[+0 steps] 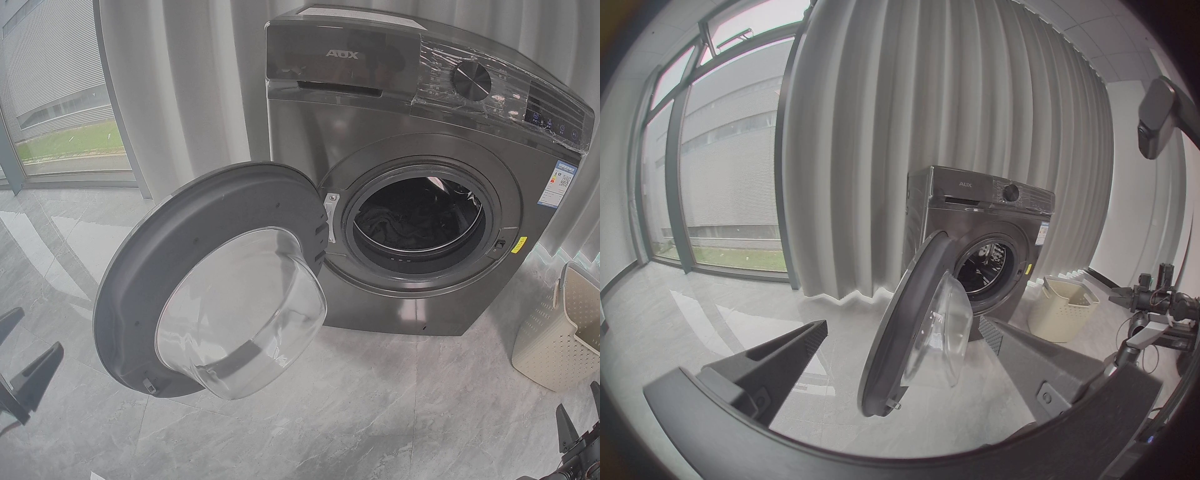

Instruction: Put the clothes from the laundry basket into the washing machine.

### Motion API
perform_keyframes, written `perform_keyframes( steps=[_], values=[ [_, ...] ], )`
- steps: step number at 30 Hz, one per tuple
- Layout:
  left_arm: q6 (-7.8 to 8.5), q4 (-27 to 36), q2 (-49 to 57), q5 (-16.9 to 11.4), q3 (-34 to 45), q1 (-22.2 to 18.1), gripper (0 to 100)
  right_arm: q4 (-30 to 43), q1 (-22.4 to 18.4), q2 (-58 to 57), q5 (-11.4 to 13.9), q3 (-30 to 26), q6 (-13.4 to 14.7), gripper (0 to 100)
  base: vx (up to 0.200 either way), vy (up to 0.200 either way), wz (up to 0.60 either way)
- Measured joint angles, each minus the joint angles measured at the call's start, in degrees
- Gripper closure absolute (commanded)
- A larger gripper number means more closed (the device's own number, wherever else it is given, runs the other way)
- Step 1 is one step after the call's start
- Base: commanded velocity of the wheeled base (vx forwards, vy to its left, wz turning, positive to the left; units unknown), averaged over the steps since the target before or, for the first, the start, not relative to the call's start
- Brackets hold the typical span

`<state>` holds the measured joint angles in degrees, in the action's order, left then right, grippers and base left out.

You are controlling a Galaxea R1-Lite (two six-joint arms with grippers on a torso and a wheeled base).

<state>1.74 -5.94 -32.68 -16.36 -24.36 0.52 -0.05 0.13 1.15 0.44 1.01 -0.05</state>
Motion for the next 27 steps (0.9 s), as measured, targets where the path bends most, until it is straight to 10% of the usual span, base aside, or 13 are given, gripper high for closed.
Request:
perform_keyframes(
  steps=[9,27],
  values=[
    [1.38,-1.2,-13.2,-5.3,-6.1,1.6,0,0.0,0.0,0.0,0.0,0.0,0.0,0,0.0,0.0,0.0],
    [1.07,-8.1,-31.5,-6.0,-13.7,10.0,0,0.0,0.0,0.0,0.0,0.0,0.0,0,0.0,0.0,0.0]
  ],
)
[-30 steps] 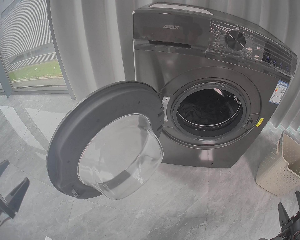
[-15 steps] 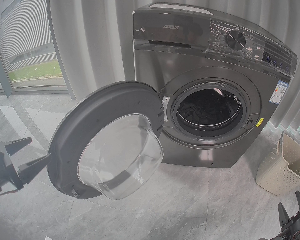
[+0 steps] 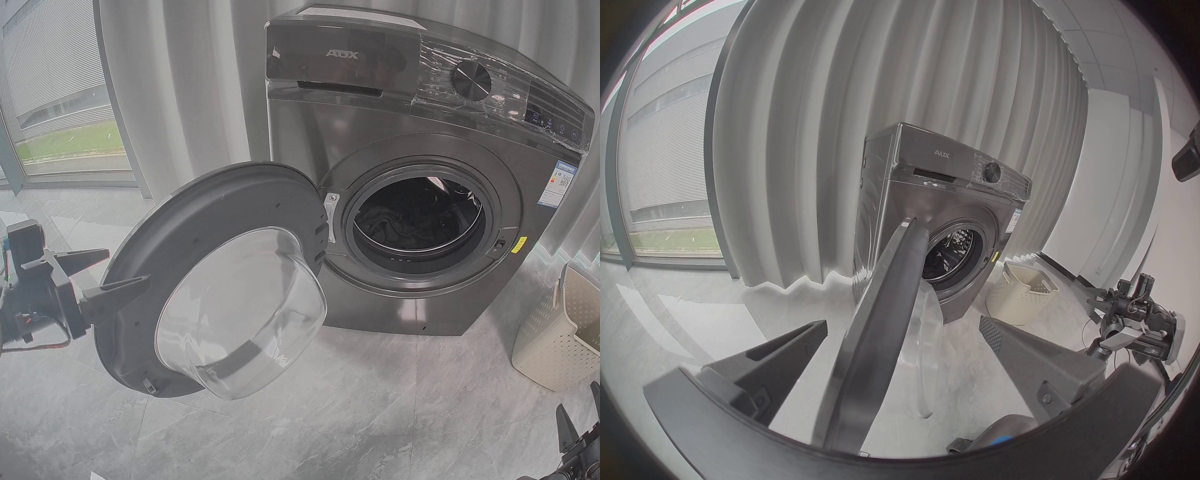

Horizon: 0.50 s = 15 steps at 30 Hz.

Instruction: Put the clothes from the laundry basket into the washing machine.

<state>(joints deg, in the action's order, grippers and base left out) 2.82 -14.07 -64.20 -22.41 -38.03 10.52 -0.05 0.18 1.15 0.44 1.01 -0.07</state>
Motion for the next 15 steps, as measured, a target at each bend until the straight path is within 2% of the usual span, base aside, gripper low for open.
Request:
perform_keyframes(
  steps=[6,12,15],
  values=[
    [-0.85,-0.1,-2.2,0.2,-0.8,3.4,0,0.0,0.0,0.0,0.0,0.0,0.0,0,0.0,0.0,0.0],
    [-2.63,-0.1,-2.7,0.2,-1.0,8.1,0,0.0,0.0,0.0,0.0,0.0,0.0,0,0.0,0.0,0.0],
    [-4.18,-0.1,-2.5,0.2,-1.0,10.6,0,0.0,0.0,0.0,0.0,0.0,0.0,0,0.0,0.0,0.0]
  ],
)
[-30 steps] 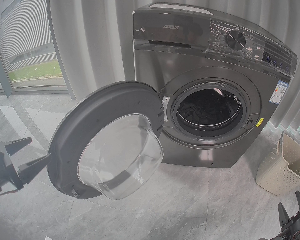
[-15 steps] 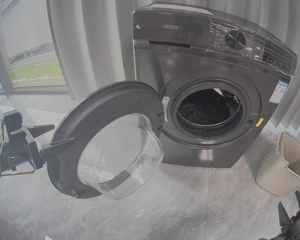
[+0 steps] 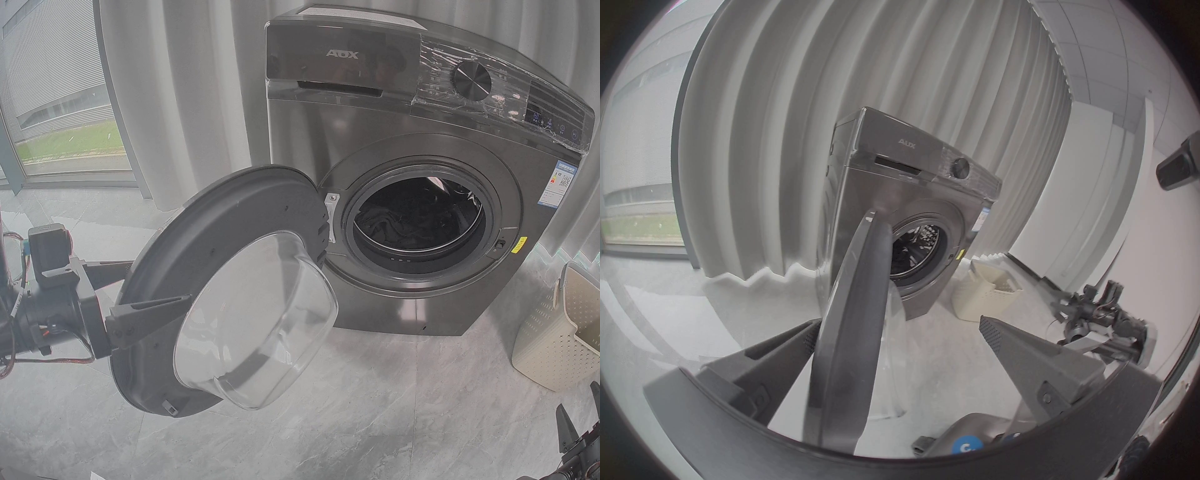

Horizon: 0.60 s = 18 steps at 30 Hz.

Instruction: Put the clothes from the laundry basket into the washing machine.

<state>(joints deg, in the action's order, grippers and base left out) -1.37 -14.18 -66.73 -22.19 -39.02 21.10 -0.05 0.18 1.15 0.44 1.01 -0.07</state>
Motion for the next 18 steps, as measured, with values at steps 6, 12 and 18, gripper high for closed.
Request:
perform_keyframes(
  steps=[6,12,18],
  values=[
    [-6.4,0.0,1.7,-0.1,-0.1,7.0,0,0.0,0.0,0.0,0.0,0.0,0.0,0,0.0,0.0,0.0],
    [-8.9,0.0,4.3,1.1,0.2,9.0,0,0.0,0.0,0.0,0.0,0.0,0.0,0,0.0,0.0,0.0],
    [-4.88,0.1,5.1,2.3,1.3,3.0,0,0.0,-0.1,0.0,0.0,0.0,0.0,0,0.0,0.0,0.0]
  ],
)
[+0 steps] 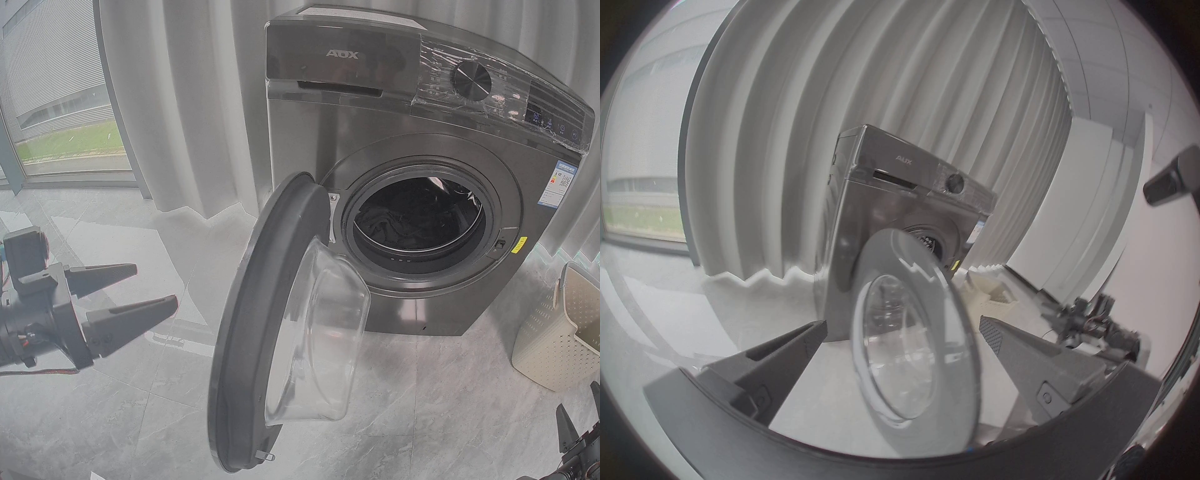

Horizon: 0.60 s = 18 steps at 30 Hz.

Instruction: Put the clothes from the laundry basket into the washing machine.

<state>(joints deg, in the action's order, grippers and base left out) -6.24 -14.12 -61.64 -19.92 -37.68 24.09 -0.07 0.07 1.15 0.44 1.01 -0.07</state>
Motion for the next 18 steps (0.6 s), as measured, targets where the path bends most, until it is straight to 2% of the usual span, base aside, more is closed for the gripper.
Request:
perform_keyframes(
  steps=[2,4,13,18],
  values=[
    [2.47,0.0,-0.2,0.3,0.9,-1.7,0,0.0,0.0,0.0,0.0,0.0,0.0,0,0.0,0.0,0.0],
    [3.64,0.0,-0.7,0.5,1.9,-3.1,0,0.0,0.0,0.0,0.0,0.0,0.0,0,0.0,0.0,0.0],
    [4.08,-2.1,-5.3,0.4,3.3,-3.4,0,0.0,0.0,0.0,0.0,0.0,0.0,0,0.0,0.0,0.0],
    [3.68,-5.9,-8.2,0.4,3.4,-0.1,0,0.0,0.1,0.0,0.0,0.0,0.0,0,0.0,0.0,0.0]
  ],
)
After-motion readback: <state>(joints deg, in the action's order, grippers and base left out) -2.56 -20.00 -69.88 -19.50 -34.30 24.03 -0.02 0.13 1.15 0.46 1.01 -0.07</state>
